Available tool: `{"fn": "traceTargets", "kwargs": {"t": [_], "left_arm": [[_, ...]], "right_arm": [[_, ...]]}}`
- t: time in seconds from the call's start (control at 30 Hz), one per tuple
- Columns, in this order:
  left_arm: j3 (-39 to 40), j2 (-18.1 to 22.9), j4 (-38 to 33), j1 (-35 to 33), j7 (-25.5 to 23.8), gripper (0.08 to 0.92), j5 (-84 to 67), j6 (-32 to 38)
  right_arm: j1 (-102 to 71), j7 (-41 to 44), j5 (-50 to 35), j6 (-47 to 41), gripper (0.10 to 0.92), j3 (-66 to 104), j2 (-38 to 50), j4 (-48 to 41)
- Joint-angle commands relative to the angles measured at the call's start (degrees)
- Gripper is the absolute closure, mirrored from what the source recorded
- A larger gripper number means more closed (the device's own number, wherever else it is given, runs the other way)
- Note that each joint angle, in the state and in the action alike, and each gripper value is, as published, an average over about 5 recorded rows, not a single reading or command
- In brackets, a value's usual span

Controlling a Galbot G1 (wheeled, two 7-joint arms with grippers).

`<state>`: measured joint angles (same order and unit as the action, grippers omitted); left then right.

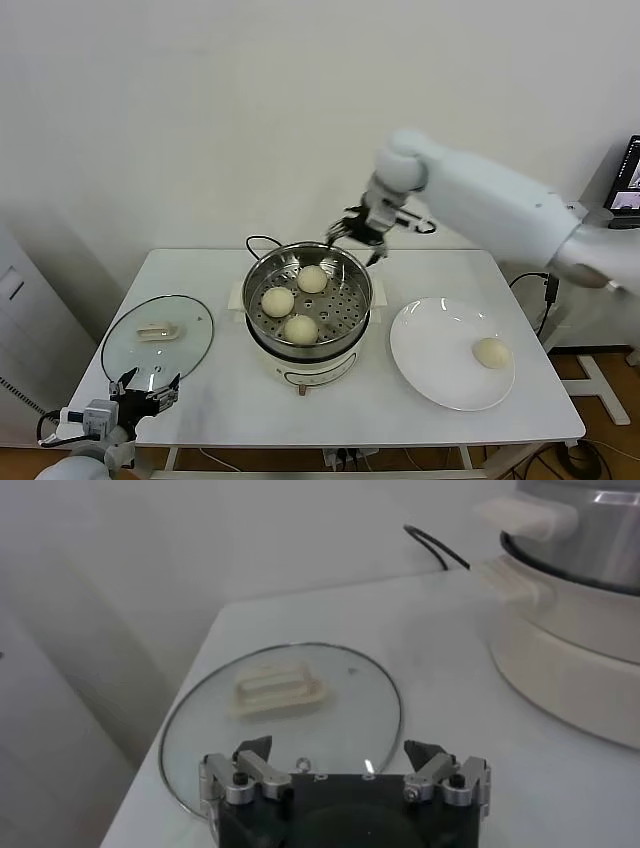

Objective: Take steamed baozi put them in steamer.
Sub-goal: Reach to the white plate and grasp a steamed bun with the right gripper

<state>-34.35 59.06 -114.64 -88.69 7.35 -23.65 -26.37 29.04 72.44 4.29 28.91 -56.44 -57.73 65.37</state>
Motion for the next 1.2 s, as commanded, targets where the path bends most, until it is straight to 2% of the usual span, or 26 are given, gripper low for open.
{"fn": "traceTargets", "kwargs": {"t": [0.03,0.27,0.57,1.2], "left_arm": [[-0.04,-0.1,-0.27,-0.16,0.02,0.177,0.0,-0.06],[-0.17,0.04,-0.75,-0.52,0.03,0.177,0.01,-0.1],[-0.39,0.16,-1.1,-0.98,0.02,0.177,0.04,-0.05],[0.22,0.17,-0.08,-0.08,-0.06,0.177,0.15,-0.17]], "right_arm": [[3.48,3.03,-9.81,-17.62,0.203,-6.17,13.47,-6.15],[-0.18,4.46,-12.38,-23.33,0.203,-7.74,19.46,-6.3],[-9.26,4.5,-9.57,-22.64,0.203,-4.24,21.94,-7.94],[-26.26,1.82,1.6,-19.09,0.203,10.47,17.33,-15.14]]}}
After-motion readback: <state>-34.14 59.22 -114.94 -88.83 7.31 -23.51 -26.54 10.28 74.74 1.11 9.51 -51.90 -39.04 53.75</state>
